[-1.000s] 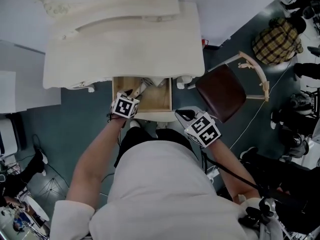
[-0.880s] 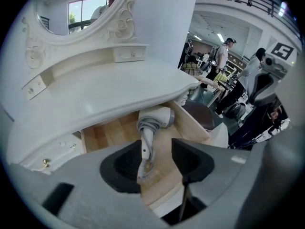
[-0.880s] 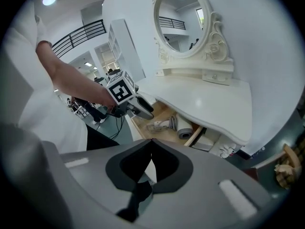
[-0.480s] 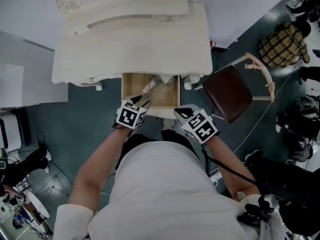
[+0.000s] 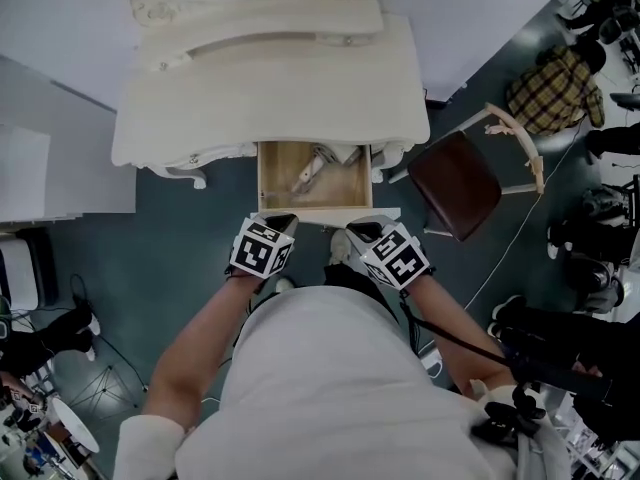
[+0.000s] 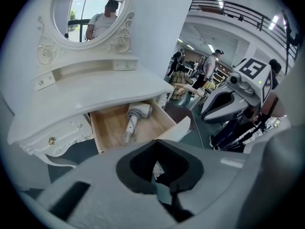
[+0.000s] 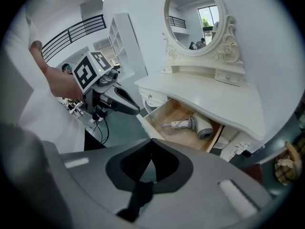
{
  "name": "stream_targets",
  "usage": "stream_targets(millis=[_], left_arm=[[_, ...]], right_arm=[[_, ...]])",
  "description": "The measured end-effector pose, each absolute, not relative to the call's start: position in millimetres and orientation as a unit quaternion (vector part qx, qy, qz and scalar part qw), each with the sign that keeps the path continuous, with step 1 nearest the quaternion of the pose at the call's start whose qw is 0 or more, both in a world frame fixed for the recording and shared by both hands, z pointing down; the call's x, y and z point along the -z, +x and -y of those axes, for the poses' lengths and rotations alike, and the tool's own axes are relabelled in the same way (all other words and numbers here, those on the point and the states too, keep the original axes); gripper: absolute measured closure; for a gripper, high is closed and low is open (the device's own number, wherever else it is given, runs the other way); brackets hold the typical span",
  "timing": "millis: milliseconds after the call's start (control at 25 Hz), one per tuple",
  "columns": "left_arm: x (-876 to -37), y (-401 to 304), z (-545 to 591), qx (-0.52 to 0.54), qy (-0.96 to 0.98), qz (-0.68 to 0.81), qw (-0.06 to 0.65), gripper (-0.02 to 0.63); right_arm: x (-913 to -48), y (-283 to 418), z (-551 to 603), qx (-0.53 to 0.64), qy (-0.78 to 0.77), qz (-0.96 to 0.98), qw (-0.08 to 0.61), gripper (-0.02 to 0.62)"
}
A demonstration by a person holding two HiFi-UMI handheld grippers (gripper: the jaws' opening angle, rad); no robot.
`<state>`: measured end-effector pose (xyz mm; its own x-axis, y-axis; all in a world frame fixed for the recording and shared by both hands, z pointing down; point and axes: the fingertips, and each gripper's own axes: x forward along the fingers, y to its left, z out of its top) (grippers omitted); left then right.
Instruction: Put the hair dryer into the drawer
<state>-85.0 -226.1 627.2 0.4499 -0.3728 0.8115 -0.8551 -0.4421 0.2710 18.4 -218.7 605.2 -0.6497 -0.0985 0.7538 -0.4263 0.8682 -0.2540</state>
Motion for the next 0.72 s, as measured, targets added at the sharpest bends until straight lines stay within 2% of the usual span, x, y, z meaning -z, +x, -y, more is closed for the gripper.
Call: stream_targets(millis=[720], left_arm=[[-552, -149, 44, -0.288, 0.831, 0.334, 0.338, 0.604]], right_arm=[[-579, -67, 52, -0.205, 0.179, 0.877, 0.396, 0.595]])
